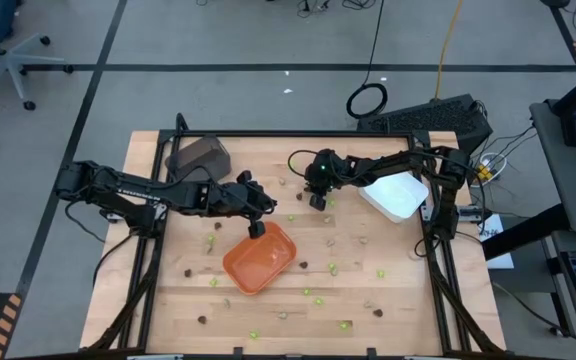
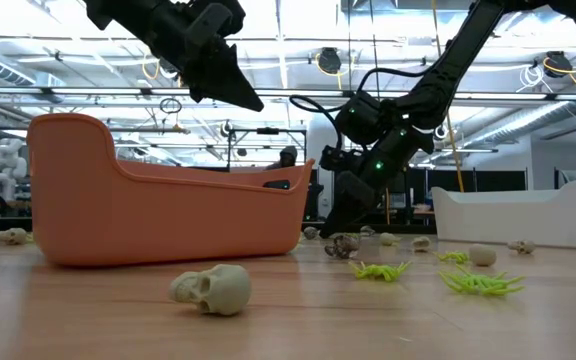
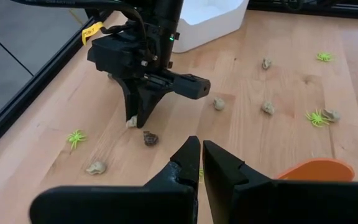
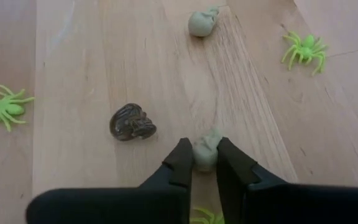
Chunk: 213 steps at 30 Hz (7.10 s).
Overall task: Sort Halloween decoration
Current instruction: Put the small white skull toy into the orange bin
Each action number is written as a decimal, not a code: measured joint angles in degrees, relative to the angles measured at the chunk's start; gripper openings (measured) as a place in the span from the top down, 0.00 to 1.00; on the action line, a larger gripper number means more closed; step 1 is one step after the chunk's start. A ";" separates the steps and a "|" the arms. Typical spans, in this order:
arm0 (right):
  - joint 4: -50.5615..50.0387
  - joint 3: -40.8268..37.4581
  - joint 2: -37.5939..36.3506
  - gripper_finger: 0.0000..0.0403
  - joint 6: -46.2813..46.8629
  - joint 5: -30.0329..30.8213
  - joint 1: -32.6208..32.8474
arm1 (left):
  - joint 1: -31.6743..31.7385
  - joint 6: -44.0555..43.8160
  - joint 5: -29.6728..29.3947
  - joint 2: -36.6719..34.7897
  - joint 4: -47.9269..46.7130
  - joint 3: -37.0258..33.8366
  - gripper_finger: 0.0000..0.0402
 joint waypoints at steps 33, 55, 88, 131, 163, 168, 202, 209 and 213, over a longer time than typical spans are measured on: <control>5.90 -10.61 -11.55 0.97 6.05 -21.17 9.50 | -2.54 -0.18 -0.10 0.02 0.43 0.04 0.94; 21.78 -28.92 -33.49 0.97 5.37 -10.15 16.48 | -2.54 -2.86 -3.44 0.29 2.74 0.04 0.94; 25.49 -34.23 -50.84 0.95 -50.40 -2.84 16.17 | -2.49 -2.64 -5.20 0.33 4.75 0.04 0.94; 25.31 -34.23 -50.84 0.94 13.95 -2.90 16.17 | -2.49 -3.13 -5.18 0.28 4.79 0.02 0.94; 15.68 -34.23 -54.81 0.94 15.24 0.39 13.92 | -3.33 -3.04 -4.87 2.60 6.43 -0.07 0.94; 8.42 -32.78 -58.83 0.94 12.28 3.26 11.79 | -3.32 -2.64 -5.01 2.60 6.49 -0.07 0.94; 36.65 -23.50 -35.79 0.94 10.97 -4.59 23.77 | -11.98 -2.97 -11.43 -4.92 -9.03 0.07 0.94; 54.87 -23.09 -22.42 0.94 12.59 -4.49 26.20 | -16.19 -3.48 -19.78 -4.92 -10.03 -1.55 0.94; 57.16 -18.79 -15.19 0.94 12.74 -4.48 26.36 | -17.02 -4.63 -22.41 -4.92 -9.59 -3.15 0.94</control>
